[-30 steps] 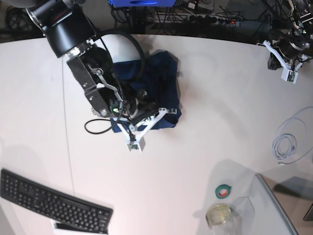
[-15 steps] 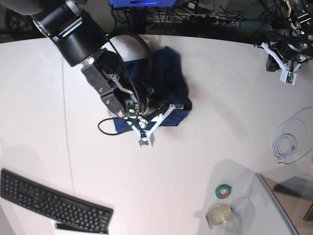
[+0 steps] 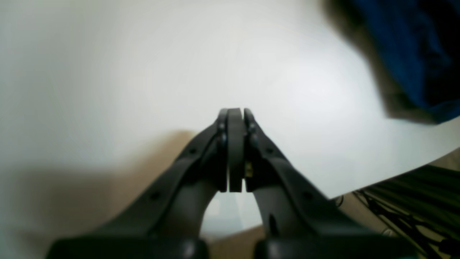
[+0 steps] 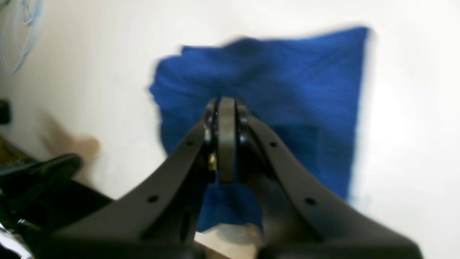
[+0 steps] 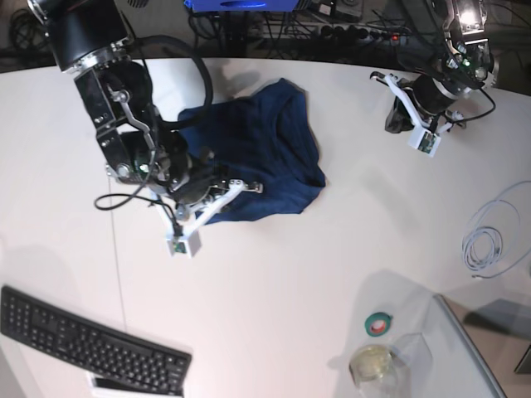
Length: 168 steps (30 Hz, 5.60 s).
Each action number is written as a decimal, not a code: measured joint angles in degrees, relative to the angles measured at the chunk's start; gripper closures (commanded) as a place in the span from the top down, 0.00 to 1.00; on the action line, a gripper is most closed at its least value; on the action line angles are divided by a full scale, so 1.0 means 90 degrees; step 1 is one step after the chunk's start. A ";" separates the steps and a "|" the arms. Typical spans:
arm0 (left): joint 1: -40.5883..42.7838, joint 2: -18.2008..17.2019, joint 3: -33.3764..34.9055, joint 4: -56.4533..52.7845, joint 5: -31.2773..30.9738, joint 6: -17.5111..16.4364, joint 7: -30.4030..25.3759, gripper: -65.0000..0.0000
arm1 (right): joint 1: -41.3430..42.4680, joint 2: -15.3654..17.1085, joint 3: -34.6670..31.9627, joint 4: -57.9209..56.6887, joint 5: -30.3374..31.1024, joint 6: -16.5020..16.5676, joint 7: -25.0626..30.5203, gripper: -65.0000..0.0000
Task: Layout the t-shirt on the table in an organized manner, then fold the t-shirt properly
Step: 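Grasp the shirt's side edge with the left gripper and tuck it under, then grasp the collar edge of the folded shirt with both grippers, then drag the folded shirt with the left gripper, rotating it square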
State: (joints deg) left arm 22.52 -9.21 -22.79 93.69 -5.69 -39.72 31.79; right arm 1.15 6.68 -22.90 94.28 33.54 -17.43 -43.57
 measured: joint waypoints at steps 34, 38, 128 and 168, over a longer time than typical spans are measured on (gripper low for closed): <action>-0.1996 0.0330 0.0335 -0.2113 -0.1457 0.0032 -0.0012 0.68 | -0.1336 0.0716 0.1372 0.1222 0.0010 0.0007 -0.0002 0.01; -0.2227 0.0279 0.0848 -0.2606 -0.1426 0.0027 -0.0005 0.67 | -0.1353 0.0716 0.1377 0.1054 0.0010 0.0005 0.0024 0.01; -0.1736 0.0301 0.1785 -0.3089 -0.3597 0.0024 -0.0141 0.83 | -0.1440 0.0704 0.1246 0.0811 -0.0017 0.0007 0.0049 0.01; -0.2732 -0.0765 0.3395 -0.2705 -0.1647 0.0029 0.1098 0.00 | -0.2084 0.0838 0.2905 0.0602 0.0066 0.0024 0.0770 0.01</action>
State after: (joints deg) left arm -2.07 -16.10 7.77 69.34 -20.51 -39.46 41.67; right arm -17.61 14.22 3.25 99.70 34.13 -17.21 -36.64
